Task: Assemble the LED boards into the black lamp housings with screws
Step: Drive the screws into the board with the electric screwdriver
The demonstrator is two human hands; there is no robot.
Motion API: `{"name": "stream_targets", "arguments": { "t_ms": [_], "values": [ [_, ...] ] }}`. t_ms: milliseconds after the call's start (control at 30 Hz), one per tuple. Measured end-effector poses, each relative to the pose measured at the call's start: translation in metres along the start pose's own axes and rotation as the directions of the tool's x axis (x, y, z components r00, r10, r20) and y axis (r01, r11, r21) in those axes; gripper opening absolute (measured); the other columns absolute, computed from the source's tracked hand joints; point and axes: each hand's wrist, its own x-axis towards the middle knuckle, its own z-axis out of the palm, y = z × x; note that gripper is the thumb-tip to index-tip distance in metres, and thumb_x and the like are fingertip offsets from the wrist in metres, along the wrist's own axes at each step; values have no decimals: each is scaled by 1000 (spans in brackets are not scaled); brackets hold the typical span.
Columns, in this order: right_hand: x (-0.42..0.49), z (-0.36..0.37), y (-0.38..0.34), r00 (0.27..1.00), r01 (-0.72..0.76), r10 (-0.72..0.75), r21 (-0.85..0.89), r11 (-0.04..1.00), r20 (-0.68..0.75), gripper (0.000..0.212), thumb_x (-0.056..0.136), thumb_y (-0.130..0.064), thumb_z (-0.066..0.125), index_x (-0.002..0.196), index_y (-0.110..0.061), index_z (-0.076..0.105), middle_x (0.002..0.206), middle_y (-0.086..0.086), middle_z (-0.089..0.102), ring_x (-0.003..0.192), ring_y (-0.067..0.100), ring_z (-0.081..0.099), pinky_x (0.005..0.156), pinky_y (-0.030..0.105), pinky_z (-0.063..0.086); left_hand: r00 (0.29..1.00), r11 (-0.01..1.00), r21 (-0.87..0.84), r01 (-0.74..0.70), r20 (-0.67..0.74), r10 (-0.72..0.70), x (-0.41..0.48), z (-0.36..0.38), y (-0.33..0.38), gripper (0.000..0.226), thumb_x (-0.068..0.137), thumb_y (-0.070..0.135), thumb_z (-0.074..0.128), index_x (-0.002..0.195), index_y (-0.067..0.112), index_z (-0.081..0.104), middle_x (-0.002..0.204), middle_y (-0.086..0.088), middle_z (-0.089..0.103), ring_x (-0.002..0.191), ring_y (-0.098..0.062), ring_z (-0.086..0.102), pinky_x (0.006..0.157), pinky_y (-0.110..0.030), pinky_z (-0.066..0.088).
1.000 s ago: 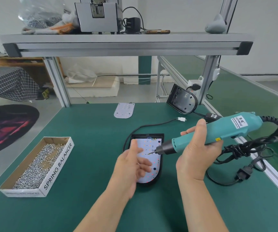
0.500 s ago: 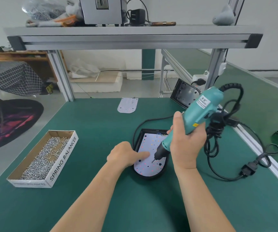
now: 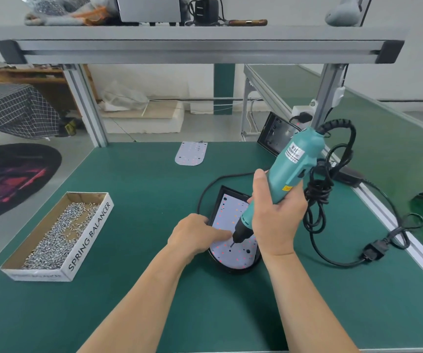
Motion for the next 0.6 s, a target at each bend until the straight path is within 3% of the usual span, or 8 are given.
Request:
{"name": "stream_targets", "arguments": {
  "t_ms": [200,333,400,600],
  "values": [
    [-4,-2,1,1000,7,-7,-1,1000,9,25,85,-40,69,79,-19,56,64,8,59,57,39,61,57,49,51,1000,1000,-29,-5,14,6,1,0,0,48,50,51,74,71,15,51,70,0,48,65,-23,39,66,-32,29],
    [-6,-2,0,997,78,-78,-29,996,0,34,84,-40,66,78,-8,56,60,-2,57,54,15,56,57,31,48,1000,999,-33,-10,11,11,2,1,-2,44,54,49,77,69,17,50,68,1,46,65,-22,37,66,-31,28],
    [-7,-1,-1,994,106,-105,-46,993,8,37,84,-39,65,77,-5,55,59,-3,56,53,13,54,56,25,45,1000,1000,-22,-11,0,11,2,1,-2,46,56,47,78,63,18,44,65,3,43,62,-22,35,64,-30,27],
    [-8,1,-5,991,116,-113,-44,992,70,42,84,-39,64,75,1,51,57,8,55,52,25,53,53,36,45,1000,999,-41,-9,9,9,1,1,-1,47,51,47,77,55,20,39,58,5,39,58,-21,34,61,-30,25]
  ]
}}
